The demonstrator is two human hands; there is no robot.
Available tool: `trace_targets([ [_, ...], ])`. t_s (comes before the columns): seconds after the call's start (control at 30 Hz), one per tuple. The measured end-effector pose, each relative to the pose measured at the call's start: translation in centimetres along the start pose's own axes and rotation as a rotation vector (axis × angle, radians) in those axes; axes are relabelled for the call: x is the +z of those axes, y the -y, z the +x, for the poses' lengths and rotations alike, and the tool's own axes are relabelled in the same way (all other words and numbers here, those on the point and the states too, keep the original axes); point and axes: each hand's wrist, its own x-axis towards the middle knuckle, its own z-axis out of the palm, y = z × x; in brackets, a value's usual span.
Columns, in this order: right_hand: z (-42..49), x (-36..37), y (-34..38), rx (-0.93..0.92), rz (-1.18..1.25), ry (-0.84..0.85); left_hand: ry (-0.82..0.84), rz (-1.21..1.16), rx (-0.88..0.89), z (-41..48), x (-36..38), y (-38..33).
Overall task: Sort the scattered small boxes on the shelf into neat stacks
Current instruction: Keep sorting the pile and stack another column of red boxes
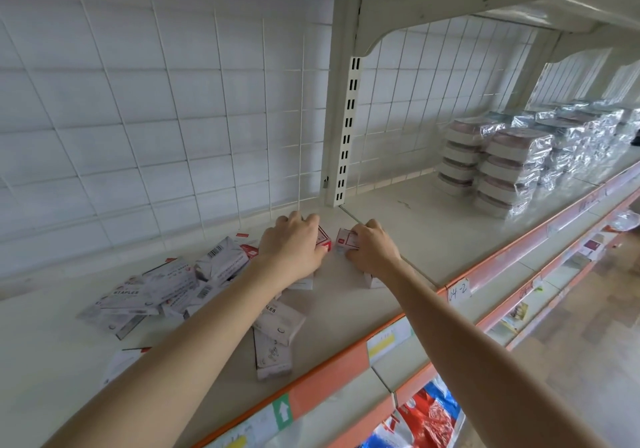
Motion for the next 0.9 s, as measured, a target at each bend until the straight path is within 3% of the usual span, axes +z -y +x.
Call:
trace_targets([
  [0.27, -1.9, -0.9, 3.1, -0.074, 0.270, -0.174, -0.063, -0.052, -0.093, -1.8, -0.6, 0.9],
  [0.47, -4.3, -1.6, 5.4, -0.153, 0.421, -0.158, -0.198, -0.157, -0.145, -4.8, -1.5, 1.9],
  [0.9, -10.1, 0.0, 13.5, -0.440, 0.545, -0.062, -0.432, -0.295, -0.523, -16.5, -2.1, 7.6],
])
